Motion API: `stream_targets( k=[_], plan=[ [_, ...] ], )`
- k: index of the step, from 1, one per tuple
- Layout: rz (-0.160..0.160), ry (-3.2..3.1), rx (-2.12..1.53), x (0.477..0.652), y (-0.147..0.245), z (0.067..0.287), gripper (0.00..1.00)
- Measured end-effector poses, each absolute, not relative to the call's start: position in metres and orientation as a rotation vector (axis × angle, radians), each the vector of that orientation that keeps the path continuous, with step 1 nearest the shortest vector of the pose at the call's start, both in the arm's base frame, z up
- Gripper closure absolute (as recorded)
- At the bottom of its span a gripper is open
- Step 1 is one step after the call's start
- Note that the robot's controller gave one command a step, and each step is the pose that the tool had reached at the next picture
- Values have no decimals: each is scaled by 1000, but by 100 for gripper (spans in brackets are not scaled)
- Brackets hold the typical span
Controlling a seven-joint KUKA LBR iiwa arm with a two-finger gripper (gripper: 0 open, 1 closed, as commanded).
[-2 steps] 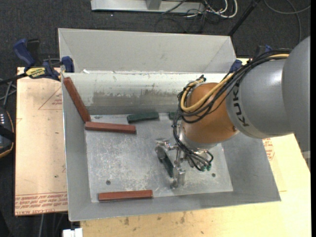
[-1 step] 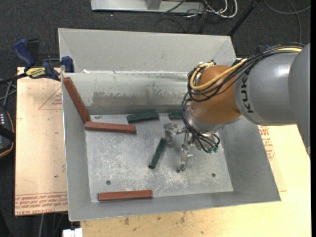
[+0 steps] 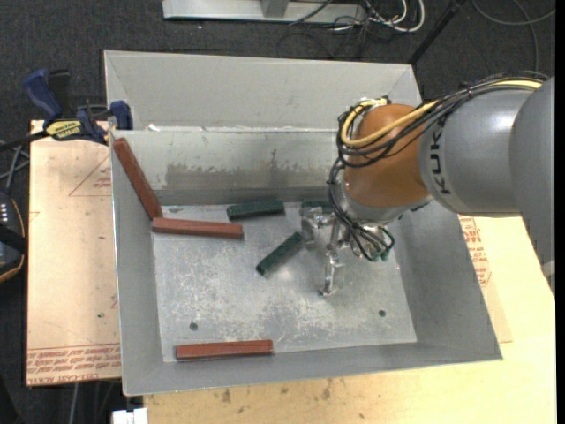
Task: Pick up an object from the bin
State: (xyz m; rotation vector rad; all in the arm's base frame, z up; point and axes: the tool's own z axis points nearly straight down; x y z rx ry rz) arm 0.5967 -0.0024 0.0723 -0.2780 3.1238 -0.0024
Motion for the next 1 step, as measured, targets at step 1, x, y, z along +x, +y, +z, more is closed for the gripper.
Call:
stream_targets(
  k=[1],
  plan=[
    [1,2956,-1039,618,64,72,100]
  ],
)
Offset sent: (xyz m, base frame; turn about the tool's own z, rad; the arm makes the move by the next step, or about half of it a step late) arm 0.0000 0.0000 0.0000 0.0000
